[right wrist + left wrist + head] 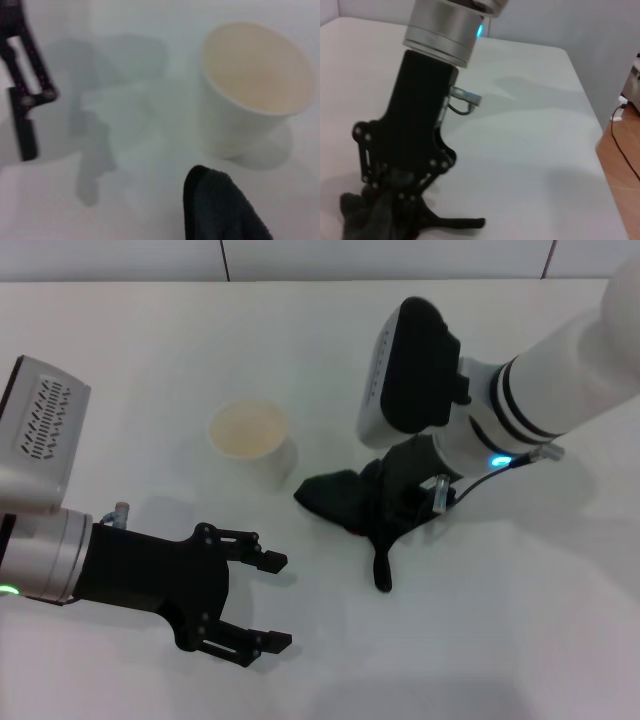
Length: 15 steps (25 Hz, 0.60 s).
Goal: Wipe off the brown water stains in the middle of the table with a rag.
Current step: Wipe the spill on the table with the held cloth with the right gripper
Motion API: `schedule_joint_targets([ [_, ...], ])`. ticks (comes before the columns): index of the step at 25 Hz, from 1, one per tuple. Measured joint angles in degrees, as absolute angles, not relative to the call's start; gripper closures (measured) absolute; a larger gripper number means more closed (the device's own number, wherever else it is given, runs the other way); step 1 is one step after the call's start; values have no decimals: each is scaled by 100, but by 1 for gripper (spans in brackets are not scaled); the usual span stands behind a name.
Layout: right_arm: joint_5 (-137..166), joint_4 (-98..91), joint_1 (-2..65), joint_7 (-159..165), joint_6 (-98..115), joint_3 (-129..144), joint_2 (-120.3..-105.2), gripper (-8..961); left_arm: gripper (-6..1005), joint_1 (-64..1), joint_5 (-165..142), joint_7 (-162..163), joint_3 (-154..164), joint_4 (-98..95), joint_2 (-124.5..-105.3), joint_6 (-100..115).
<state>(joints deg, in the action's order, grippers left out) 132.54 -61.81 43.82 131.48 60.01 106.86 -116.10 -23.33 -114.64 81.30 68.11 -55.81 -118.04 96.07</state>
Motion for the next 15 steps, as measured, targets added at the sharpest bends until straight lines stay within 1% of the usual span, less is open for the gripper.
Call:
schedule_joint_targets([
  [8, 12866, -6412, 4332, 12999, 6381, 10879, -11606, 835, 152, -2338, -11470, 8129, 6801, -5586, -11804, 9616],
  [15, 12856, -6203, 4364, 12944, 6004, 10858, -11592, 835, 151, -2346, -11468, 8130, 6811, -5590, -11808, 9619],
])
